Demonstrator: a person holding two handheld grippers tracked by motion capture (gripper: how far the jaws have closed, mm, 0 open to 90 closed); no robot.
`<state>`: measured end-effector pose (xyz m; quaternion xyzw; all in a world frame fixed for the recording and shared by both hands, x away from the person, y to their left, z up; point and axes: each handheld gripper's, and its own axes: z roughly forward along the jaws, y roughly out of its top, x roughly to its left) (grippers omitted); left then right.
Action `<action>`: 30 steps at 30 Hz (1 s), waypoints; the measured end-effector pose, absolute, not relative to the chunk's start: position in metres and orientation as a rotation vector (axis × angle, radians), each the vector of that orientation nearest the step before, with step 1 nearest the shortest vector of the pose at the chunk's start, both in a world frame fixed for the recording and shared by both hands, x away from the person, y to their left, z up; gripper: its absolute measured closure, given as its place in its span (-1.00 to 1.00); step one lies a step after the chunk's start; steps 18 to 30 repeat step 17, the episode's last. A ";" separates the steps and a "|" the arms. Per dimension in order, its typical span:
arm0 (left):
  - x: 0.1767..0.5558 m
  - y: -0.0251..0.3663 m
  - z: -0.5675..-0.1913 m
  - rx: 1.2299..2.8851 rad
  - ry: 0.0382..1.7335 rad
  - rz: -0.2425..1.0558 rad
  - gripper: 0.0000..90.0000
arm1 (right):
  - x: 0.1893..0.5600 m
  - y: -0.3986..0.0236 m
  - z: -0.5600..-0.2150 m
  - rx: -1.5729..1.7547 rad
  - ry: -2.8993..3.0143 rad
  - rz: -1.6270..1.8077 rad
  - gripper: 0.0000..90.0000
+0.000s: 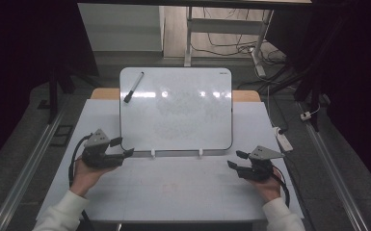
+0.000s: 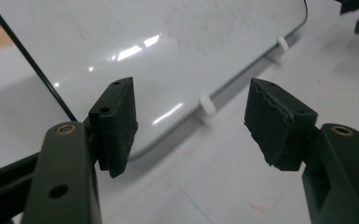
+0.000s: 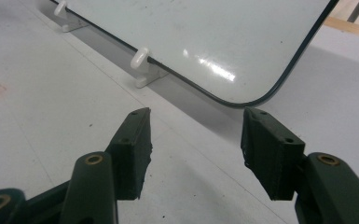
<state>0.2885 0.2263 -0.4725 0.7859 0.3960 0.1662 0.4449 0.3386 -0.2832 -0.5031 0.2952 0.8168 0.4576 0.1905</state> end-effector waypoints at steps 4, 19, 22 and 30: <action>0.276 0.227 -0.489 1.959 1.003 0.393 -0.25 | 0.339 -0.286 -0.502 0.834 2.297 1.298 -0.10; 0.271 0.229 -0.504 1.966 1.033 0.385 -0.31 | 0.338 -0.287 -0.501 0.795 2.317 1.278 -0.14; 0.271 0.229 -0.504 1.966 1.033 0.385 -0.31 | 0.338 -0.287 -0.501 0.795 2.317 1.278 -0.14; 0.271 0.229 -0.504 1.966 1.033 0.385 -0.31 | 0.338 -0.287 -0.501 0.795 2.317 1.278 -0.14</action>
